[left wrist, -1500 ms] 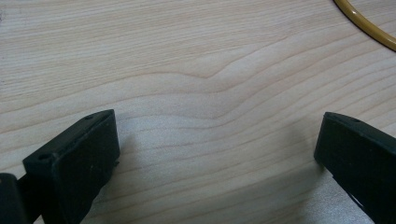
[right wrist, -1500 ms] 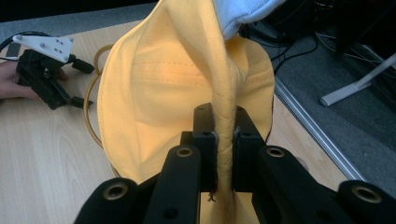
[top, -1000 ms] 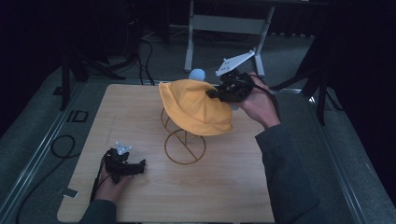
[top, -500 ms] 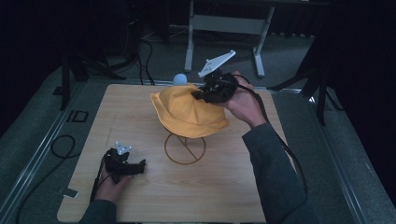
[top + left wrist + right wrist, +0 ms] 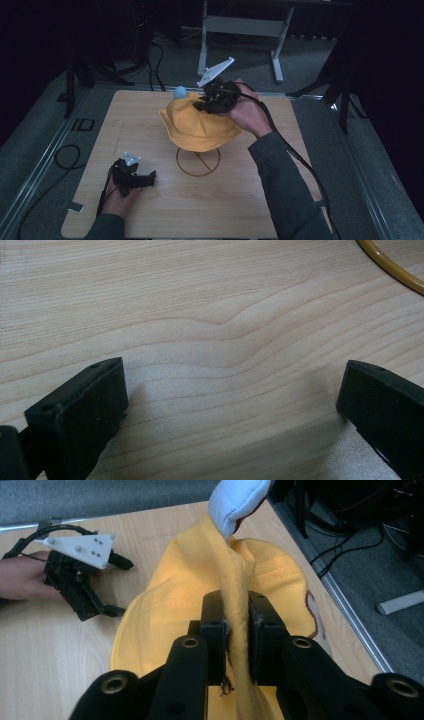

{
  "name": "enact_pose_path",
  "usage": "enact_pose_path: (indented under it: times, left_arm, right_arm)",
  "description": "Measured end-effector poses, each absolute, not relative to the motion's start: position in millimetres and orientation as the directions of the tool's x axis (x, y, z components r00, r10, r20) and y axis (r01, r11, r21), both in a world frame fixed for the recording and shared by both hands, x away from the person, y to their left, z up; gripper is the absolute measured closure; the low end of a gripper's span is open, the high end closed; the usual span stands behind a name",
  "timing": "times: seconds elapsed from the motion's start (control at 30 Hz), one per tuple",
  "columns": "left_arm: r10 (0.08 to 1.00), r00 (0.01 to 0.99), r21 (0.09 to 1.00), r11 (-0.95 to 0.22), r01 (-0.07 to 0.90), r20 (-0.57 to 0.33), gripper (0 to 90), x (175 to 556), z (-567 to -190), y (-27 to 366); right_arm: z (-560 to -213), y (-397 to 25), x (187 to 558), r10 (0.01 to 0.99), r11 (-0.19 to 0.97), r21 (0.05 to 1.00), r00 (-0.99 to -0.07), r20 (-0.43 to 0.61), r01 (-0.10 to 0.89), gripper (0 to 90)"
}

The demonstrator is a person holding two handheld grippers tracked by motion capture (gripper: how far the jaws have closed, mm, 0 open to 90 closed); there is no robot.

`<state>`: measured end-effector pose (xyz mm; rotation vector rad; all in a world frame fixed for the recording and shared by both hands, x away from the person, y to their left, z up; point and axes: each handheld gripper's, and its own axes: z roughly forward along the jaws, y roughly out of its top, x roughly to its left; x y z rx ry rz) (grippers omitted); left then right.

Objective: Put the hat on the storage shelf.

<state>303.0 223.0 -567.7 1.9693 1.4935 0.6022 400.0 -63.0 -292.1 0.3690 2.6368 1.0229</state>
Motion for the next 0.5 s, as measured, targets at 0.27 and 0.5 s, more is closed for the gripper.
enact_pose_path:
  times: [0.27,0.5]
  left_arm:
    - [0.963,0.270,0.688,-0.200,0.697,0.006,0.2,303.0,-567.5,223.1]
    - [0.963,0.270,0.688,-0.200,0.697,0.007,0.2,303.0,-567.5,223.2]
  right_arm:
    - [-295.8,-64.9,405.7,0.413,0.734,0.659,-0.879,-0.238,0.166,76.6]
    - [-294.6,-66.6,404.4,0.430,0.730,0.662,-0.867,-0.253,0.169,55.0]
